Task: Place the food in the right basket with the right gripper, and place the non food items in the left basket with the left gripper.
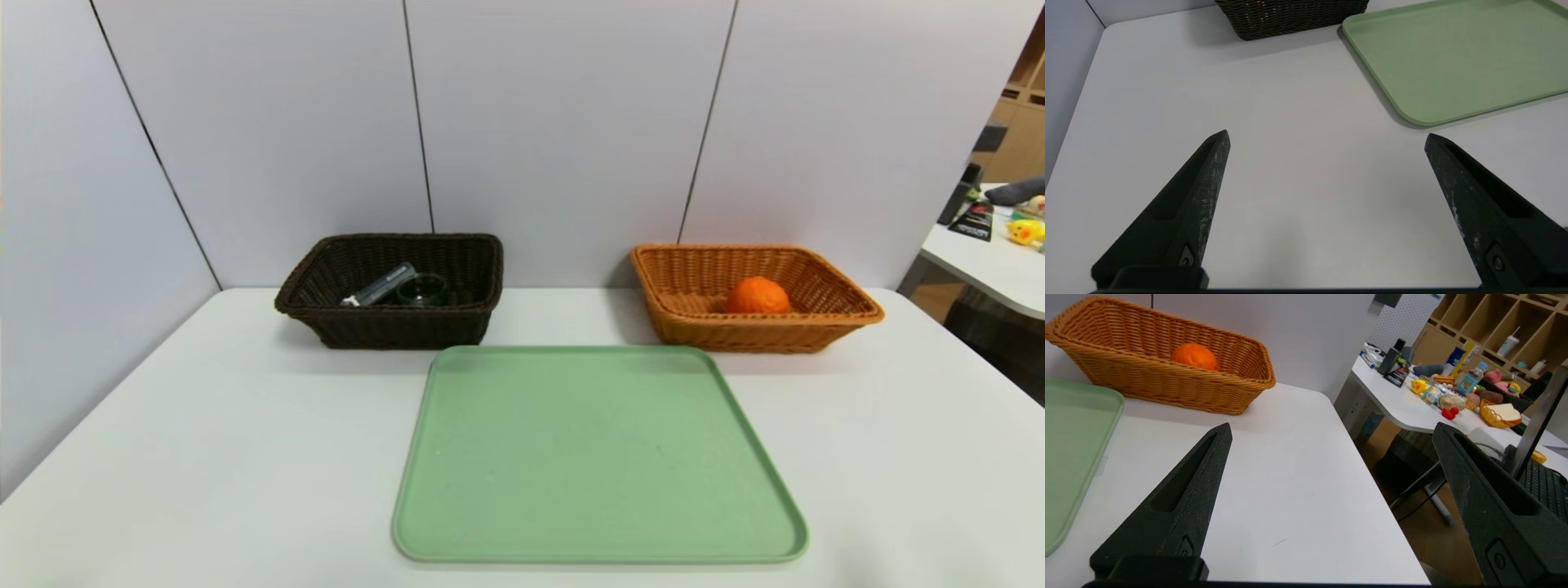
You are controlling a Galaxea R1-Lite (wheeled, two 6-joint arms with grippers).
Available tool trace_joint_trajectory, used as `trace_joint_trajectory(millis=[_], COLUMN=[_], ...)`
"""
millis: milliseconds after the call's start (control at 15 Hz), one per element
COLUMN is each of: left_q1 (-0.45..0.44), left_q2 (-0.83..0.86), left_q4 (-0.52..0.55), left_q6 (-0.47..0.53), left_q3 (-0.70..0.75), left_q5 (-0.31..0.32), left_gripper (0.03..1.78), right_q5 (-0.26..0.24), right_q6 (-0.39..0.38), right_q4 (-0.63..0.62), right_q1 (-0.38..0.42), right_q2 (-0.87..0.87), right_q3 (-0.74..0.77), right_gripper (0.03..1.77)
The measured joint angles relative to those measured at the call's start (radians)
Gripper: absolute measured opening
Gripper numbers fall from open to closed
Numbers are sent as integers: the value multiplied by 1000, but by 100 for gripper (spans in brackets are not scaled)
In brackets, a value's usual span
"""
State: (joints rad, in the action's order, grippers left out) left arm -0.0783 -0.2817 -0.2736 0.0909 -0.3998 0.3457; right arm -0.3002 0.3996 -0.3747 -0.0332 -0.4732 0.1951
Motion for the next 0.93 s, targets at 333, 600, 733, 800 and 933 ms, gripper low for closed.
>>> trace_joint_trajectory(millis=[333,600,733,800,933], left_q1=[43,46,45,45,45], left_q2=[23,41,56,66,85], left_q4=[-19,-13,-14,-13,-13], left_q6=[-7,-12,-14,-14,-15], left_q3=[13,33,44,53,64], left_q5=[-3,-3,-4,-4,-4], left_gripper=[169,169,169,169,169], right_q5=[9,8,9,9,9], right_q6=[1,0,0,0,-1], right_q4=[0,0,1,1,1], right_q1=[1,4,7,13,24], right_q2=[16,37,58,69,95], right_q3=[-3,-3,-17,-25,-40], right_gripper=[169,169,169,169,169])
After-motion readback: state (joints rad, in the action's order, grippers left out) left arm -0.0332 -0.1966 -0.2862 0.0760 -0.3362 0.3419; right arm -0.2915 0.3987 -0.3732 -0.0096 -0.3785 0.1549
